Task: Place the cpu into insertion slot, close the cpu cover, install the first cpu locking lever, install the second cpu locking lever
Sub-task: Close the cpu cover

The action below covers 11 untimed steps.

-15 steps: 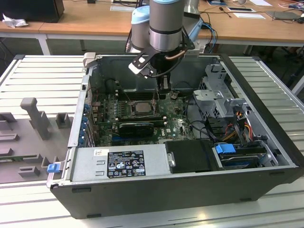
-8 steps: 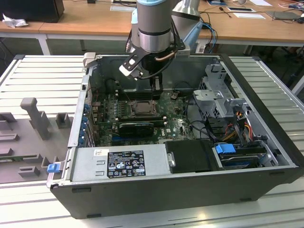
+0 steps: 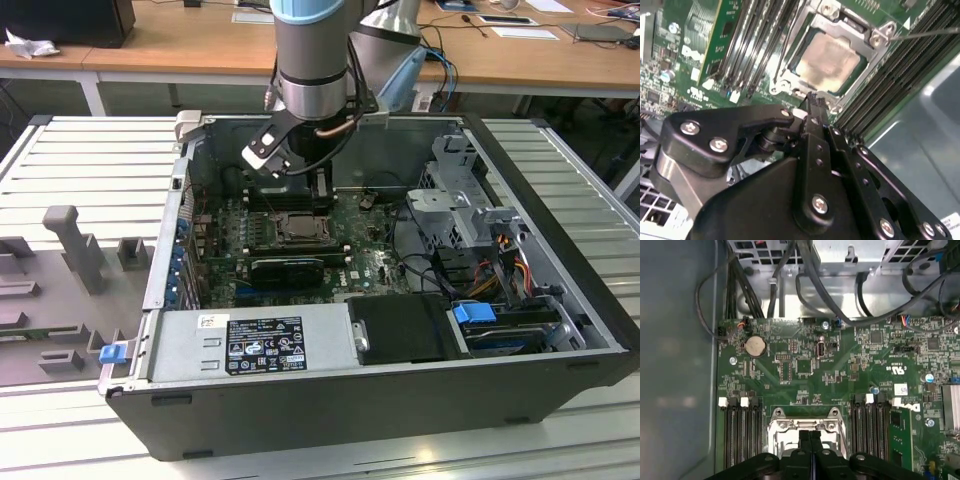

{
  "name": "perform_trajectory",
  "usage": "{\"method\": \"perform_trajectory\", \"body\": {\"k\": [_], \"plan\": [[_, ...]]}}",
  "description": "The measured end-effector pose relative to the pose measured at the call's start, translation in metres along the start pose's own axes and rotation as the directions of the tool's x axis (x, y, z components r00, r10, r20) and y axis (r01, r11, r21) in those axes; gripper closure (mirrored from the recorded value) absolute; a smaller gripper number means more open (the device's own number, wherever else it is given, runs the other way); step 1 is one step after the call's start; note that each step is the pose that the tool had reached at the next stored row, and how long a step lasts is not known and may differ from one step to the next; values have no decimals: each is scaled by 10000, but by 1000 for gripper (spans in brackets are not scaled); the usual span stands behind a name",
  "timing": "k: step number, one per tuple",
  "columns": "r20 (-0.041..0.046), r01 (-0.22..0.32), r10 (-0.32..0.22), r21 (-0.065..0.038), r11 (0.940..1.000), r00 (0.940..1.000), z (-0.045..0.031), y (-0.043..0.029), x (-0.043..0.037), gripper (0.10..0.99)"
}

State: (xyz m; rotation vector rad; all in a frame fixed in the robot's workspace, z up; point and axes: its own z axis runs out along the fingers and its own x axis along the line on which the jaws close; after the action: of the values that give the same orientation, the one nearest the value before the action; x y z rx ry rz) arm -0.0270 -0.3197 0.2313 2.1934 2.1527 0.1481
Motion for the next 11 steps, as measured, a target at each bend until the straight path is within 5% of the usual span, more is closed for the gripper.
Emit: {"method": "perform_trajectory", "body": {"k": [1, 3, 5, 11], "plan": [[0, 6, -6, 24, 10000, 10000, -1, -14, 0, 980], [-7, 10, -10, 283, 9996, 10000, 0, -16, 0, 980], [-144, 80, -72, 578, 9983, 9999, 0, -16, -2, 980], [-232, 470, -456, 641, 9968, 9987, 7, -71, -25, 980]]}}
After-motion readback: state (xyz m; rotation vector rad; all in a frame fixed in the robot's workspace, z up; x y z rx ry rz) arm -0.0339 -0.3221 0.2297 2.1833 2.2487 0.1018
